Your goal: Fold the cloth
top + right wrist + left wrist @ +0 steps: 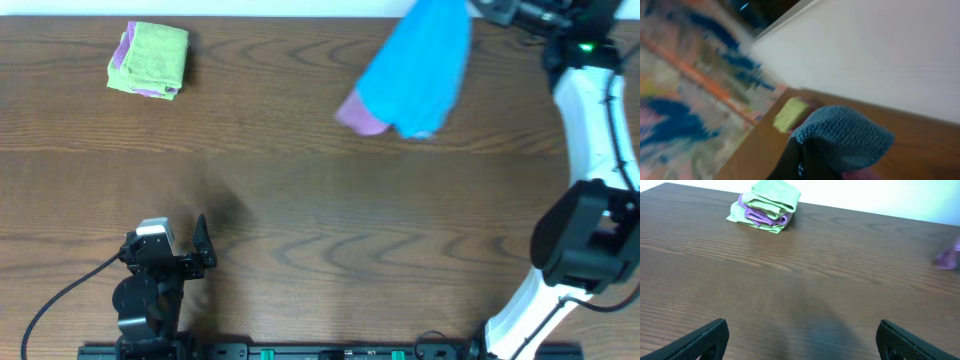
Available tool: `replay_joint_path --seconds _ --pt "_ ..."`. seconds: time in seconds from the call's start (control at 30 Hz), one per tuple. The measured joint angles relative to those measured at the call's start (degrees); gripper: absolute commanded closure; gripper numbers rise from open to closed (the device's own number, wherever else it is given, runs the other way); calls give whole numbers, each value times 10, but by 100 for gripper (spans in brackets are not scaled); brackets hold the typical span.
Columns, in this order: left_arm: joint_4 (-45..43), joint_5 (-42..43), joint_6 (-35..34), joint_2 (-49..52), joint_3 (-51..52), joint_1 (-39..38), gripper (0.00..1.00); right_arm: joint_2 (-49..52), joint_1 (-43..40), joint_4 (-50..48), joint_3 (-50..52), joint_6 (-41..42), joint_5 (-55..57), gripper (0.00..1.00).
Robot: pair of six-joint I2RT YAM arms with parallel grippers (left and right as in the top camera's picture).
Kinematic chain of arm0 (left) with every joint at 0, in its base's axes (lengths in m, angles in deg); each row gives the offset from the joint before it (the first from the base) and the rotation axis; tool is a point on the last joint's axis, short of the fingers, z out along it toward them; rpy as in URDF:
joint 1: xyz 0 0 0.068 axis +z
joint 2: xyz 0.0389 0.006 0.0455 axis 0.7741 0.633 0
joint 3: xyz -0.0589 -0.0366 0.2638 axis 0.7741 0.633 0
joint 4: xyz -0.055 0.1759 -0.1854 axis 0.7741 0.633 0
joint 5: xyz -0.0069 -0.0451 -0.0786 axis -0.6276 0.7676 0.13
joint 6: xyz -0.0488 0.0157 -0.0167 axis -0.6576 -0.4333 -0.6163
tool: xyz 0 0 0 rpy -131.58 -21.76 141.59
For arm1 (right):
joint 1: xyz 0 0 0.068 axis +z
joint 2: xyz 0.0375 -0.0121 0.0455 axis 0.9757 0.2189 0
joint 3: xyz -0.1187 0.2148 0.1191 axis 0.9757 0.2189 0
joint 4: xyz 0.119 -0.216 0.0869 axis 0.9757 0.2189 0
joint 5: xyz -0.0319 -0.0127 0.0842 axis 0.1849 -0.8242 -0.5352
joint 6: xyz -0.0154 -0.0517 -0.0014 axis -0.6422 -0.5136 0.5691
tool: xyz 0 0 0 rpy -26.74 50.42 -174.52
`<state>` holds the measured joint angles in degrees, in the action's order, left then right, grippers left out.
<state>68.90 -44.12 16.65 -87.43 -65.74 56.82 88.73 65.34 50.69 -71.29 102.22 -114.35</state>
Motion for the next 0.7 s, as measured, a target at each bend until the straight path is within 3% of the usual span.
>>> replay_joint_path --seconds 0.33,0.37,0.4,0.43,0.5,0.7 --pt "0 0 0 0 0 0 5 0 -94 43 0 -14 40 99" --pt "0 0 0 0 0 0 5 0 -93 52 0 -19 40 96" --pt "0 0 0 0 0 0 5 0 -87 73 0 -35 42 83" --pt "0 0 0 0 0 0 5 0 -83 81 0 -40 42 79" --pt "0 0 0 0 0 0 5 0 -78 95 0 -61 42 99" --pt "0 0 0 0 0 0 5 0 -70 104 0 -94 42 99"
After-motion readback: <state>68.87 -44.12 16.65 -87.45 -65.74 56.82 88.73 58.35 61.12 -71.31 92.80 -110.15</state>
